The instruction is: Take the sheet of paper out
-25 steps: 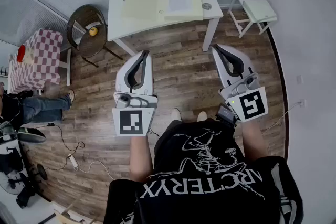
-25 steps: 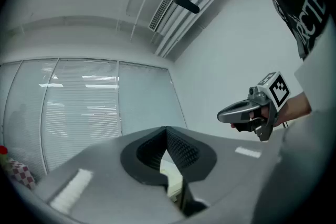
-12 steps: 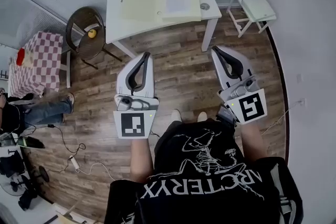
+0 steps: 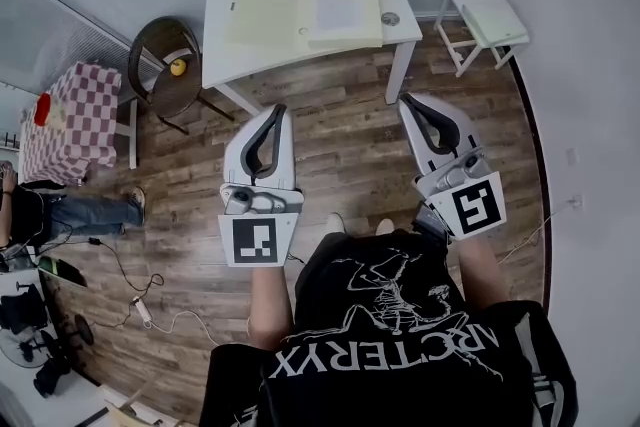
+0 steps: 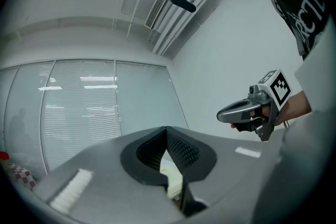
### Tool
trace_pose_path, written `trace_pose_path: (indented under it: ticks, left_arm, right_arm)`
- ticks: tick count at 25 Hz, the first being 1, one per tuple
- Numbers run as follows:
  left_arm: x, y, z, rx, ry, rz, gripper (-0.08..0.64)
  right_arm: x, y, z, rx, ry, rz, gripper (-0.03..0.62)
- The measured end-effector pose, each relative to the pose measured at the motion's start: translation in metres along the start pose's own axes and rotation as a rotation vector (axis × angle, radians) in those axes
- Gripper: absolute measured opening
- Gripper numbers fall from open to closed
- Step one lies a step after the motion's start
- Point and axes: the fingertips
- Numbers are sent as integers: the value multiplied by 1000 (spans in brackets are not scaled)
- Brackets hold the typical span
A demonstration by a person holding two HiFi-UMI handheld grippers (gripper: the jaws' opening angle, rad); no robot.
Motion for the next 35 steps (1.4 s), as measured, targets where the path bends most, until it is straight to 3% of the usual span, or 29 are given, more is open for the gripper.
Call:
trace_pose_path:
  ticks: [9, 16, 21, 26, 30, 35]
  left_arm:
    - [13, -9, 16, 9, 71, -25, 11]
    - [60, -25, -1, 7, 58, -36, 11]
    - [115, -42, -52, 0, 32, -34, 12]
    - [184, -51, -126, 30, -14, -65, 11]
    - [236, -50, -187, 8, -48, -54, 11]
    - [278, -61, -230, 22, -66, -64, 12]
  right_arm:
    - [-8, -29, 15, -21, 62, -24, 11]
    - [25, -60, 35, 16, 83, -32, 12]
    - [95, -84, 52, 7, 61, -39, 11]
    - [187, -101, 86, 16, 23, -67, 11]
    - [260, -113, 111, 35, -23, -82, 11]
    - [319, -125, 122, 17, -35, -109, 12]
Point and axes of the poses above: the fingertips, and each gripper's own axes: x forward along the fingers, z to its right, y out of its top, and after that the axes turned 15 degrees about -x, right-handed
